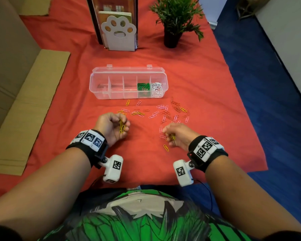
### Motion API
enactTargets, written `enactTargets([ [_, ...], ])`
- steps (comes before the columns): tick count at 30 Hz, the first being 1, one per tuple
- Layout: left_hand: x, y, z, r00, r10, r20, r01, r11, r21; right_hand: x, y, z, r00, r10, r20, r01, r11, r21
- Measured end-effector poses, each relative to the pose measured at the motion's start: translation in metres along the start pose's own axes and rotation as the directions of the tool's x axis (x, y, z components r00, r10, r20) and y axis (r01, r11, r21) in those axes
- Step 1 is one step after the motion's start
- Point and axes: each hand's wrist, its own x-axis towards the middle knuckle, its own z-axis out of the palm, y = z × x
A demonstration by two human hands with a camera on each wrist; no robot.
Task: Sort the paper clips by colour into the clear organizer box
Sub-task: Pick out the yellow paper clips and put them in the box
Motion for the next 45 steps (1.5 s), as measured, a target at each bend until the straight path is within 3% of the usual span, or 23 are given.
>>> enactTargets([
  [3,0.006,0.000,-0.001,0.982,0.014,-0.187,-0.001,0.998,0.068,-0.002,0.006,0.003,0.995,0.097,-0.040,-0.096,0.995,0.008],
  [5,0.010,0.001,-0.002,0.945,0.126,-0.301,-0.003,0.926,0.378,0.001,0.009,0.006,0.990,0.104,-0.097,-0.118,0.981,-0.154],
  [7,0.010,0.002,-0.005,0.889,0.321,-0.326,0.060,0.625,0.778,0.001,0.008,0.007,0.989,0.043,-0.140,-0.109,0.853,-0.511],
  [8,0.008,0.003,-0.007,0.874,0.388,-0.292,0.106,0.434,0.894,0.001,0.008,0.008,0.990,-0.006,-0.141,-0.096,0.707,-0.701],
  [10,0.004,0.006,-0.011,0.868,0.443,-0.225,0.169,0.164,0.972,-0.002,0.008,0.010,0.982,-0.105,-0.158,-0.097,0.438,-0.894],
  [11,0.002,0.008,-0.013,0.868,0.448,-0.215,0.197,0.087,0.976,-0.003,0.008,0.011,0.977,-0.140,-0.163,-0.096,0.394,-0.914],
  [15,0.001,0.009,-0.021,0.888,0.400,-0.226,0.271,-0.060,0.961,-0.007,0.014,0.019,0.977,-0.171,-0.129,-0.095,0.194,-0.976],
  [20,0.000,0.000,-0.024,0.898,0.401,-0.180,0.225,-0.069,0.972,-0.006,0.021,0.026,0.987,-0.147,-0.071,-0.055,0.111,-0.992],
  [22,0.001,-0.002,-0.025,0.892,0.405,-0.198,0.209,0.019,0.978,-0.006,0.016,0.026,0.993,-0.114,-0.035,-0.018,0.150,-0.988],
  [23,0.000,-0.002,-0.023,0.891,0.388,-0.235,0.198,0.134,0.971,-0.006,0.012,0.025,0.994,-0.105,-0.015,0.010,0.232,-0.973],
  [25,-0.001,0.003,-0.021,0.916,0.257,-0.307,0.139,0.514,0.846,-0.006,0.005,0.023,0.994,-0.102,0.029,0.084,0.591,-0.802],
  [26,-0.002,0.006,-0.020,0.942,0.158,-0.296,0.098,0.713,0.694,-0.007,0.001,0.023,0.994,-0.098,0.047,0.107,0.802,-0.588],
  [27,-0.004,0.009,-0.020,0.962,0.064,-0.265,0.073,0.875,0.479,-0.010,-0.003,0.022,0.992,-0.100,0.071,0.118,0.940,-0.320],
  [28,-0.006,0.012,-0.020,0.980,-0.006,-0.200,0.057,0.966,0.252,-0.011,-0.006,0.020,0.988,-0.111,0.108,0.117,0.991,-0.058],
  [29,-0.008,0.016,-0.021,0.990,-0.033,-0.134,0.045,0.995,0.091,-0.013,-0.011,0.018,0.979,-0.127,0.157,0.103,0.983,0.151],
  [31,-0.014,0.022,-0.021,0.998,-0.004,-0.067,0.000,0.998,-0.069,-0.015,-0.019,0.017,0.957,-0.158,0.241,0.052,0.917,0.395],
  [33,-0.013,0.024,-0.023,0.990,0.033,-0.136,-0.045,0.995,-0.088,-0.013,-0.025,0.019,0.956,-0.148,0.255,0.001,0.867,0.498],
  [35,-0.005,0.025,-0.027,0.959,0.051,-0.280,-0.053,0.999,0.000,-0.008,-0.027,0.024,0.967,-0.121,0.226,-0.017,0.850,0.526],
  [37,0.005,0.025,-0.031,0.902,0.136,-0.410,-0.035,0.969,0.245,-0.003,-0.028,0.028,0.981,-0.066,0.181,-0.029,0.879,0.476],
  [38,0.008,0.023,-0.034,0.861,0.226,-0.456,0.008,0.890,0.456,0.000,-0.029,0.030,0.988,-0.034,0.153,-0.035,0.904,0.426],
  [40,0.012,0.017,-0.041,0.770,0.442,-0.461,0.168,0.556,0.814,0.006,-0.029,0.034,0.997,-0.002,0.071,-0.019,0.955,0.295],
  [42,0.011,0.012,-0.042,0.760,0.533,-0.372,0.236,0.307,0.922,0.010,-0.030,0.039,1.000,-0.014,0.005,0.014,0.989,0.147],
  [45,0.014,0.006,-0.041,0.791,0.543,-0.282,0.214,0.187,0.959,0.018,-0.036,0.045,0.998,-0.067,-0.016,0.066,0.996,-0.067],
])
